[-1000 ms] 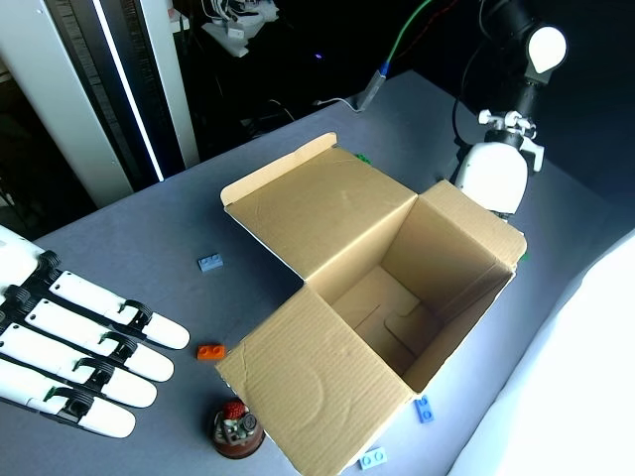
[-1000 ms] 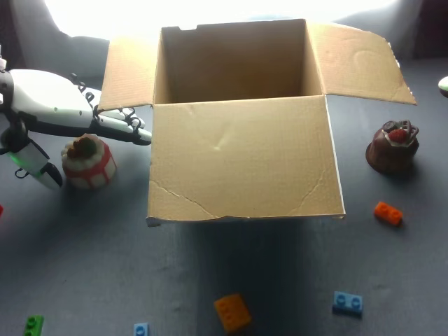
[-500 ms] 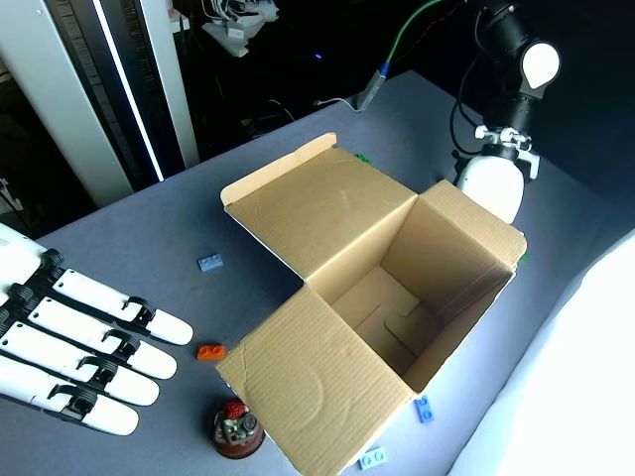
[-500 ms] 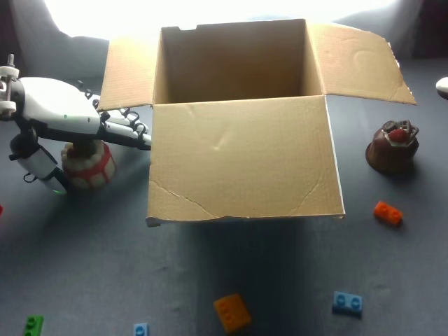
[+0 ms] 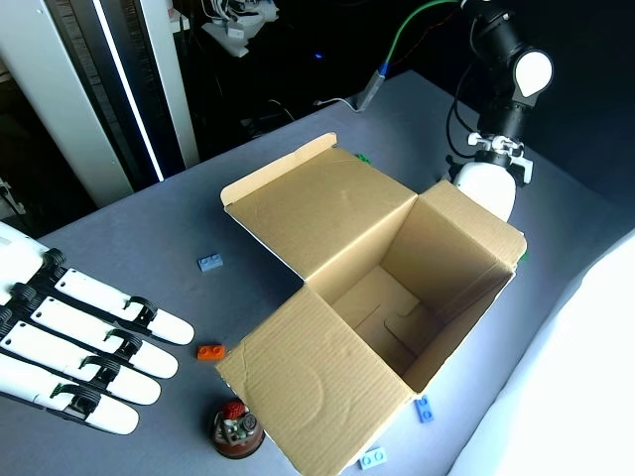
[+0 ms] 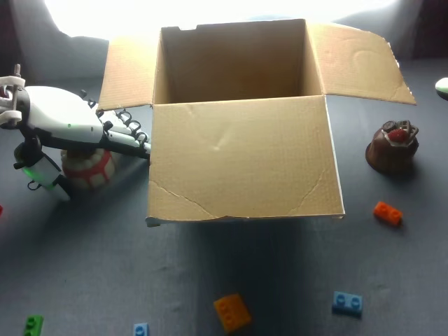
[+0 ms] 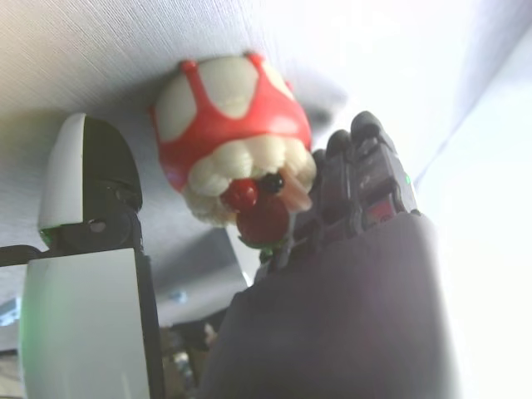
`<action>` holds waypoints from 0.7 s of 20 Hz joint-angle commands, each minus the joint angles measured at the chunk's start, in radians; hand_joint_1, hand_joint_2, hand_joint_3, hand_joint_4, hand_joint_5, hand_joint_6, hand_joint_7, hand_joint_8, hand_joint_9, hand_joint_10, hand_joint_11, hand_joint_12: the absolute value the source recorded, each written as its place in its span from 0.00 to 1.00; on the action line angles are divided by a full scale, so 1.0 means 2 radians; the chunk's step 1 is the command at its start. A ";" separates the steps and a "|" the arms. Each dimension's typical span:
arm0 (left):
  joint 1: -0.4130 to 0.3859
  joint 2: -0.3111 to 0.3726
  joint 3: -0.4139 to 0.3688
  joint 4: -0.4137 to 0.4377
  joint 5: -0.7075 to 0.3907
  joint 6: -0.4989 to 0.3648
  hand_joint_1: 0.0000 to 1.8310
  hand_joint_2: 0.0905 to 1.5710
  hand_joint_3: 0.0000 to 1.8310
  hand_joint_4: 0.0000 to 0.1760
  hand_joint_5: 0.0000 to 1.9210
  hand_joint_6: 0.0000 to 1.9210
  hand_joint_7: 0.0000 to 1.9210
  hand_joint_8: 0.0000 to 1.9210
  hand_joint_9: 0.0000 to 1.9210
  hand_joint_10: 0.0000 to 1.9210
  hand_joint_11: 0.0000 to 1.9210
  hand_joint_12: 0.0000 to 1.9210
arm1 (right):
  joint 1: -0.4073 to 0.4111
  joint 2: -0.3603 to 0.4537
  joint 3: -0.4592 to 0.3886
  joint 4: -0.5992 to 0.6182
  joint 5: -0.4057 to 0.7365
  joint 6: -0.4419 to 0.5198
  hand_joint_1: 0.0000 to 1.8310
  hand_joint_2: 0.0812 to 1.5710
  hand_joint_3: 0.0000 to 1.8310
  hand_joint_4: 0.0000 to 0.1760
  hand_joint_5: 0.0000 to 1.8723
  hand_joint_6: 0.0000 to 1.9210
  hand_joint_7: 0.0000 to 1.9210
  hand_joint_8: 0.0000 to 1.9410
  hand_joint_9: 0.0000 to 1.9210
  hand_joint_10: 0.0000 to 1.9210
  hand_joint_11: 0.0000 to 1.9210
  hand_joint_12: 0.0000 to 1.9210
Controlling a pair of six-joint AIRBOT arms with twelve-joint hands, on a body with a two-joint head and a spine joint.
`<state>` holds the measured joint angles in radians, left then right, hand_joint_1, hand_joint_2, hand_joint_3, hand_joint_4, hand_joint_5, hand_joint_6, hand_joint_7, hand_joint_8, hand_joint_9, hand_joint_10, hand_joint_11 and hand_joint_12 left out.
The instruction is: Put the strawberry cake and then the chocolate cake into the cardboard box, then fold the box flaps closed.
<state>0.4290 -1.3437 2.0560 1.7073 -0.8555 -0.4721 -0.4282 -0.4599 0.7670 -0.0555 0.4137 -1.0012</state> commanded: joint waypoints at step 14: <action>0.004 0.002 0.003 -0.030 0.007 0.007 0.71 0.66 0.02 0.52 0.16 0.33 0.04 0.58 0.07 0.78 0.08 0.90 | 0.003 0.004 0.001 0.006 0.055 -0.005 0.55 0.62 0.00 0.07 0.00 0.00 0.03 0.00 0.03 0.00 0.00 0.15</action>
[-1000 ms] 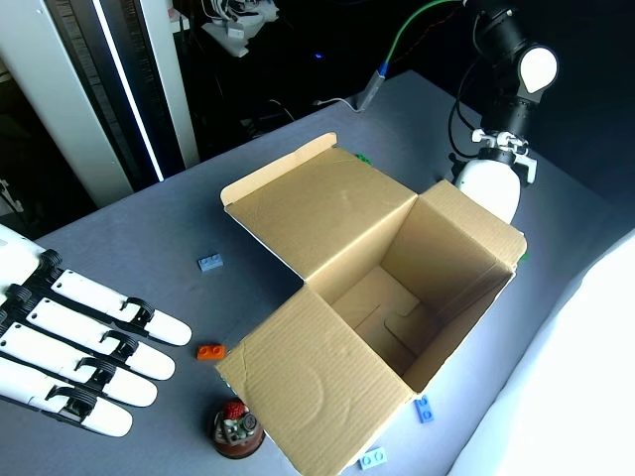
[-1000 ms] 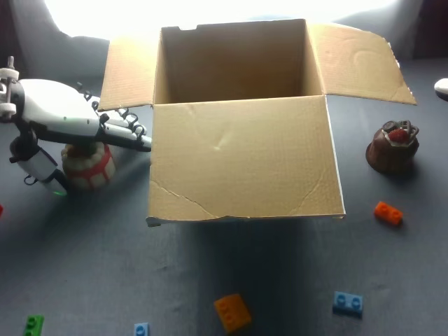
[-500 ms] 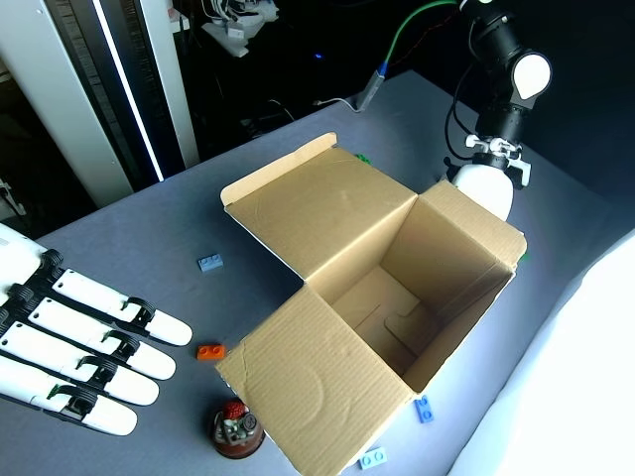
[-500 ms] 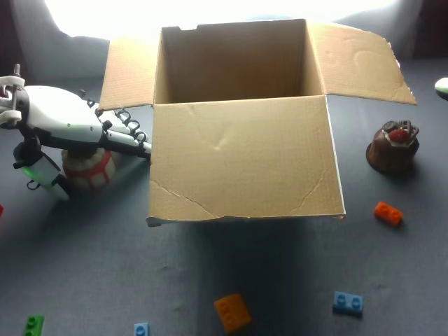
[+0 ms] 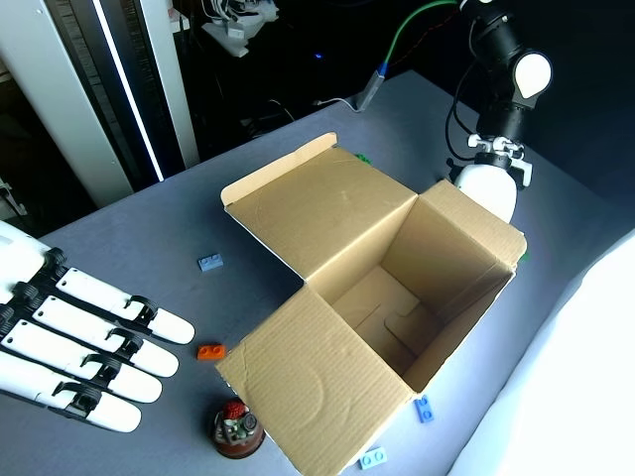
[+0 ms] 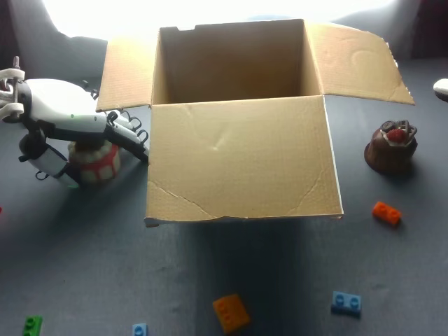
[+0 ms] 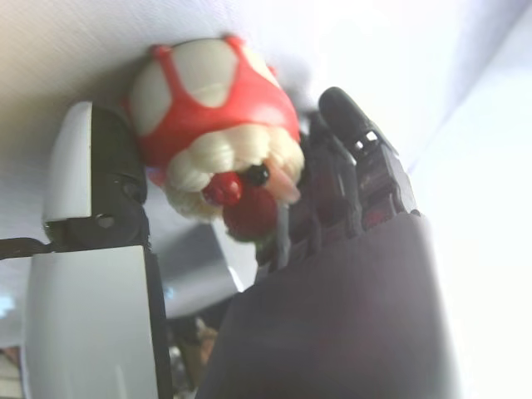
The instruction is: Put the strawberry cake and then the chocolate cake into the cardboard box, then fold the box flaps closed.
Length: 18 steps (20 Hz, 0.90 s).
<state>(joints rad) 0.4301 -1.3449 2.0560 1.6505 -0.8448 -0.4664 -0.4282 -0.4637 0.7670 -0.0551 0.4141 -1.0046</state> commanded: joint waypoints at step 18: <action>-0.021 0.059 -0.054 0.010 -0.013 -0.005 0.69 0.87 0.00 0.00 0.27 0.83 0.24 0.93 0.27 0.97 0.21 1.00 | 0.002 0.006 0.000 0.006 0.056 -0.009 0.53 0.63 0.00 0.06 0.00 0.00 0.04 0.00 0.04 0.00 0.00 0.16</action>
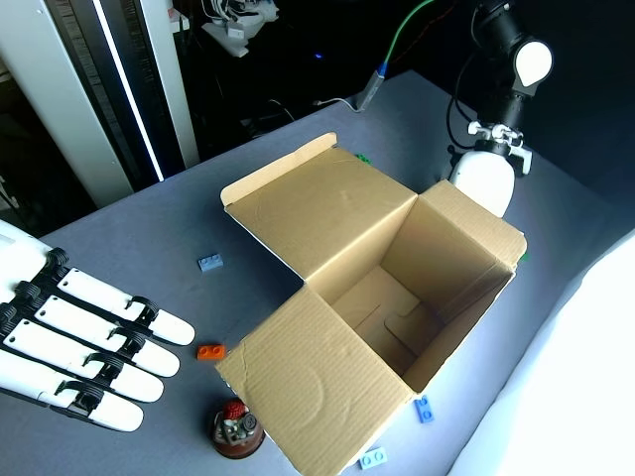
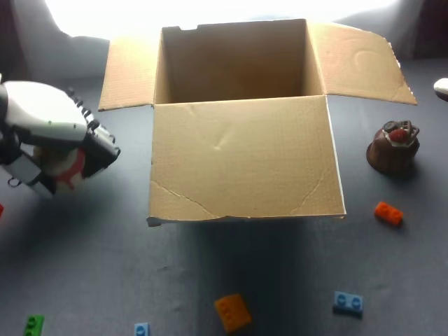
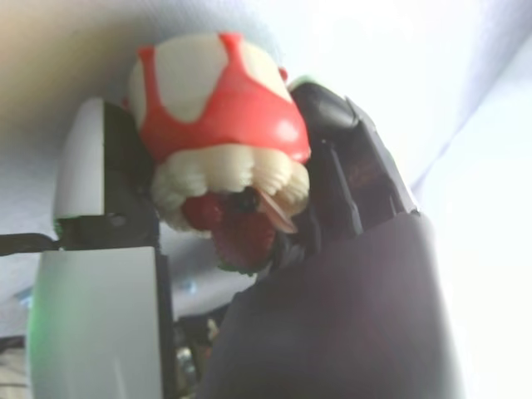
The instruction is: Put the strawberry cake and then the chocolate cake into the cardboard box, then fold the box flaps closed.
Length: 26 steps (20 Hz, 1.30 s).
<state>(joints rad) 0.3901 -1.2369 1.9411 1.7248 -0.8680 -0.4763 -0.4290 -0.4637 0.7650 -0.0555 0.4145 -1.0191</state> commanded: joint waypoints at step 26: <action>-0.231 0.098 -0.061 0.161 -0.040 -0.057 0.69 0.86 0.00 0.00 0.27 0.82 0.26 0.91 0.28 0.95 0.23 1.00 | 0.001 0.009 0.001 0.022 0.036 -0.010 0.54 0.64 0.00 0.00 0.02 0.00 0.04 0.00 0.04 0.00 0.00 0.22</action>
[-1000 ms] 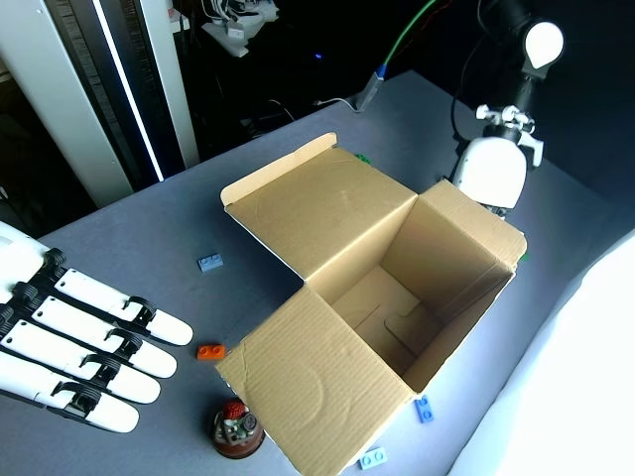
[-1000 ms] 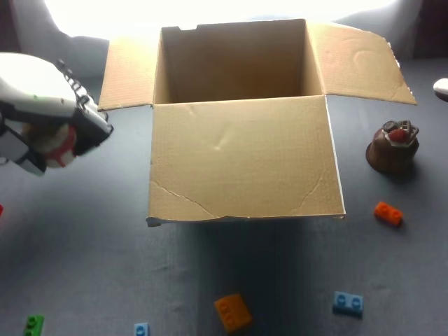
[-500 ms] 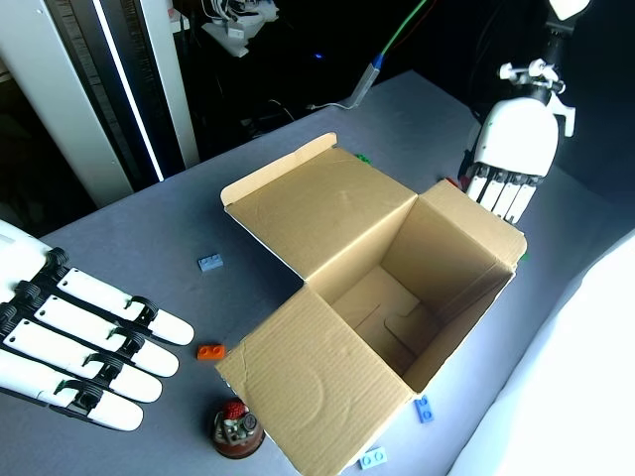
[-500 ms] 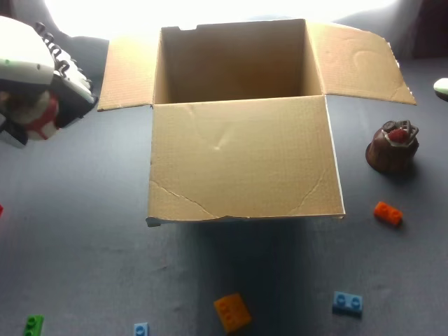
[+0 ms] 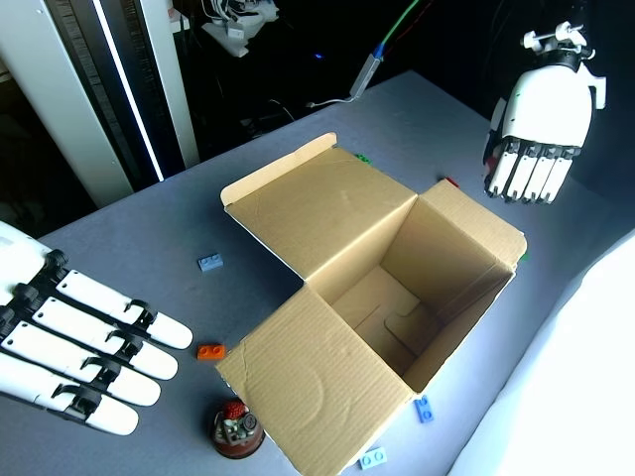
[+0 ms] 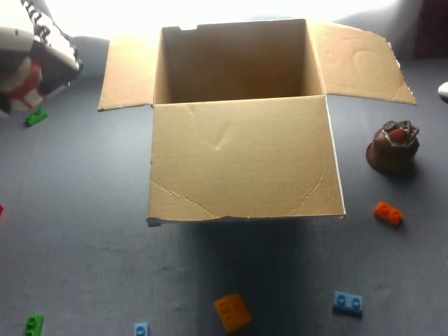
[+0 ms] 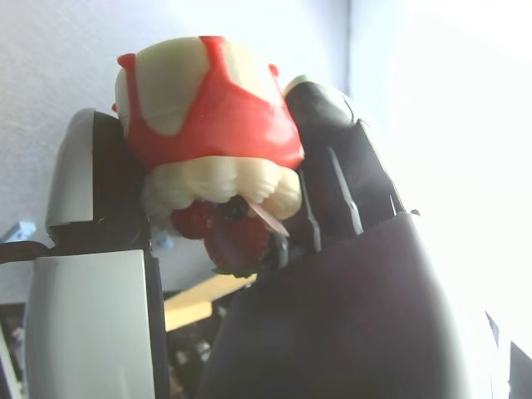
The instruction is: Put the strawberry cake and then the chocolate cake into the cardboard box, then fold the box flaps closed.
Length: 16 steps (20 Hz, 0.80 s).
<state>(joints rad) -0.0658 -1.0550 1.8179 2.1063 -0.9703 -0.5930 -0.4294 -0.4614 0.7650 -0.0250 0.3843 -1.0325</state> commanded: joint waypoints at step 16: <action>-0.116 -0.042 -0.023 0.026 -0.014 -0.014 0.69 0.87 0.00 0.00 0.26 0.84 0.25 0.93 0.27 0.98 0.24 1.00 | 0.006 0.005 0.002 0.110 0.067 -0.055 0.55 0.63 0.00 0.00 0.01 0.00 0.04 0.00 0.04 0.00 0.00 0.16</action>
<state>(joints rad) -0.2821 -1.1534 1.7676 2.2238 -1.0374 -0.6266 -0.4286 -0.4656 0.7650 0.1905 0.4072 -1.1389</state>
